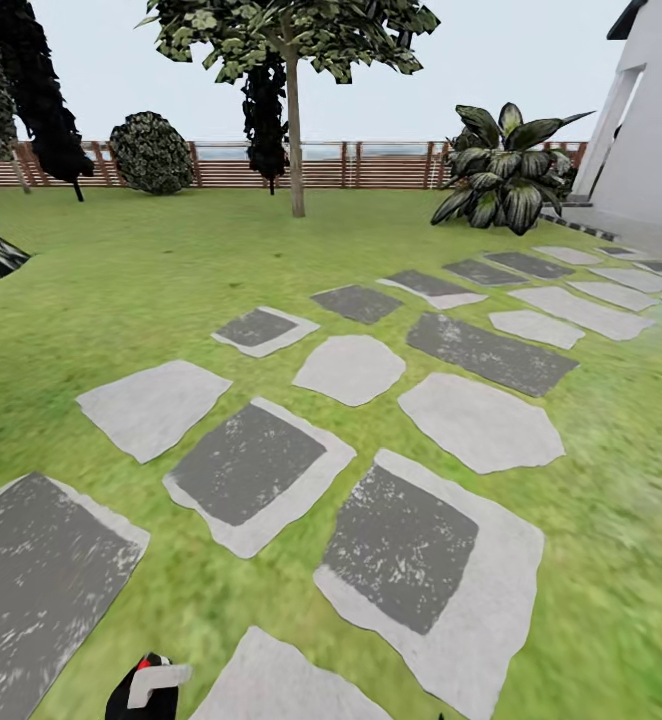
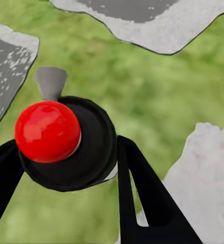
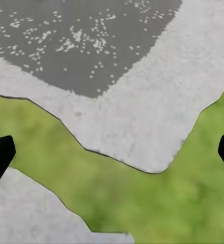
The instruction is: In the garden, pick up the pesticide atomizer on the floor and spray pesticide onto both trees until each tree trunk is fully covered.
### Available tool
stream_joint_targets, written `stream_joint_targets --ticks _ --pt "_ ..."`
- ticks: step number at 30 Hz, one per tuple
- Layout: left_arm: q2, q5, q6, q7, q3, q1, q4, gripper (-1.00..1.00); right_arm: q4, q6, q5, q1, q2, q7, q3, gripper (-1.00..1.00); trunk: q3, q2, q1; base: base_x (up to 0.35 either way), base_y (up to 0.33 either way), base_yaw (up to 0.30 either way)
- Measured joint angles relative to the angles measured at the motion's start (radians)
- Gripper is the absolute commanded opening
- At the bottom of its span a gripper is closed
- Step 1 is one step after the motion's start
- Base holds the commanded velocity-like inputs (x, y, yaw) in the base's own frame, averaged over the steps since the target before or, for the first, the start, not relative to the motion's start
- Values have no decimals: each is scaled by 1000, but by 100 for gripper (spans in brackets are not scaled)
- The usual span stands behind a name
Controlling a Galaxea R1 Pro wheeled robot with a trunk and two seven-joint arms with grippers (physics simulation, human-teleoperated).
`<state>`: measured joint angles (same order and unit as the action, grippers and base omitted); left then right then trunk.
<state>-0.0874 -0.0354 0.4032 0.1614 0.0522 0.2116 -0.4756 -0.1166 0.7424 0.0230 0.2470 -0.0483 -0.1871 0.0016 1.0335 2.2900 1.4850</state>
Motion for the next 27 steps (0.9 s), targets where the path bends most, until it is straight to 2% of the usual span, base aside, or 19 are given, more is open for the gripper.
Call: stream_joint_targets --ticks 27 --pt "0 0 -1 -1 0 0 3 -100 -13 3 -3 2 3 -3 -2 100 0 0 0 342 0 0"
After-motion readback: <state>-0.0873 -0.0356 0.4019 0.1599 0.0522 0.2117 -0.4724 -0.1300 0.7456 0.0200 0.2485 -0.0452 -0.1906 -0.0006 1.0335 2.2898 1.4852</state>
